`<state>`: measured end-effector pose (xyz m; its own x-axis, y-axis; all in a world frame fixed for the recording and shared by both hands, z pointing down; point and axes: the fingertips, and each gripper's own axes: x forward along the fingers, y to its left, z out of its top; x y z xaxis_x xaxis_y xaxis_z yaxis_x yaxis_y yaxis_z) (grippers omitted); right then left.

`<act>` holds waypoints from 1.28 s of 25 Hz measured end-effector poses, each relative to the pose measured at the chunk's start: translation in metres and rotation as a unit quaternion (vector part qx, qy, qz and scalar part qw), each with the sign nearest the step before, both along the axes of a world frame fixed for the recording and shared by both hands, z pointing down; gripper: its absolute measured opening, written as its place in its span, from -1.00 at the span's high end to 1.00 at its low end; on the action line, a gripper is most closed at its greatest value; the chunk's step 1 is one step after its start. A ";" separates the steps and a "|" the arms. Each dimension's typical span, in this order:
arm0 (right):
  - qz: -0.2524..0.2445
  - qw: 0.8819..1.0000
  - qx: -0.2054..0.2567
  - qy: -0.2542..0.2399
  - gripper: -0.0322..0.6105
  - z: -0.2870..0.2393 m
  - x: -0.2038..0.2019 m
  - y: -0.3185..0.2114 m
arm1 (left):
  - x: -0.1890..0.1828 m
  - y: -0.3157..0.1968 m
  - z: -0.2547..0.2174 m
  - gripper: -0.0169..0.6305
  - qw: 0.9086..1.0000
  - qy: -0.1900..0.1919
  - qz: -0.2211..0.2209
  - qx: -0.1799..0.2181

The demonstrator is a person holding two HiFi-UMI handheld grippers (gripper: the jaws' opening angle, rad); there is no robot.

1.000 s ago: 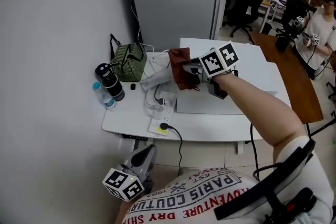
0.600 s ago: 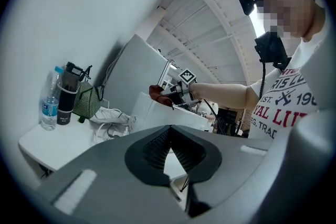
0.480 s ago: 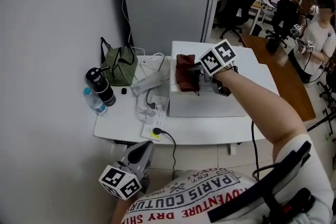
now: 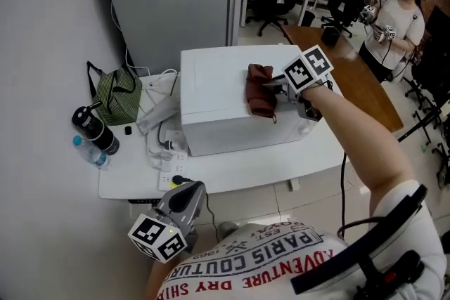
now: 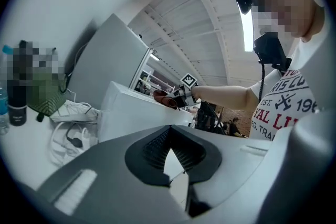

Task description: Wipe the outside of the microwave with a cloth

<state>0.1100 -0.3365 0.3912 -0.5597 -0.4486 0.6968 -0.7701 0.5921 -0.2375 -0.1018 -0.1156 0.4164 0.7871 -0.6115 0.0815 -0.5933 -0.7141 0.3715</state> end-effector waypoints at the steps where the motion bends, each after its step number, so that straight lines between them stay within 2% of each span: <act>1: 0.010 1.000 -0.005 -0.005 0.76 0.001 0.018 0.002 | 0.010 -0.002 0.000 0.93 1.000 -0.002 0.012 0.001; 6: 0.033 0.999 -0.032 -0.008 0.76 0.002 0.103 0.013 | 0.046 -0.024 -0.009 0.93 0.999 -0.017 0.047 0.006; 10: 0.040 0.997 -0.059 0.004 0.76 0.005 0.164 0.023 | 0.068 -0.043 -0.031 0.93 0.998 -0.021 0.060 0.029; 15: 0.046 0.996 -0.067 -0.025 0.76 0.004 0.198 0.031 | 0.085 -0.071 -0.067 0.93 0.995 -0.025 0.065 0.067; 19: 0.025 0.998 -0.042 -0.029 0.76 0.001 0.195 0.030 | 0.094 -0.085 -0.086 0.93 0.995 -0.015 0.046 0.093; 23: 0.000 0.999 -0.014 -0.043 0.76 -0.014 0.186 0.033 | 0.094 -0.089 -0.091 0.93 0.994 -0.027 0.040 0.096; 27: -0.056 0.996 0.034 -0.062 0.76 -0.060 0.139 0.035 | 0.089 -0.092 -0.107 0.93 0.993 -0.034 0.034 0.110; 32: -0.127 0.987 0.066 -0.070 0.76 -0.101 0.050 0.024 | 0.066 -0.089 -0.118 0.93 0.991 -0.033 0.025 0.126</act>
<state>0.1595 -0.3123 0.2904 -0.7529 -0.3626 0.5492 -0.5573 0.7952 -0.2390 -0.0361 -0.2045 0.2980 0.8150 -0.5792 -0.0165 -0.5718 -0.8086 0.1386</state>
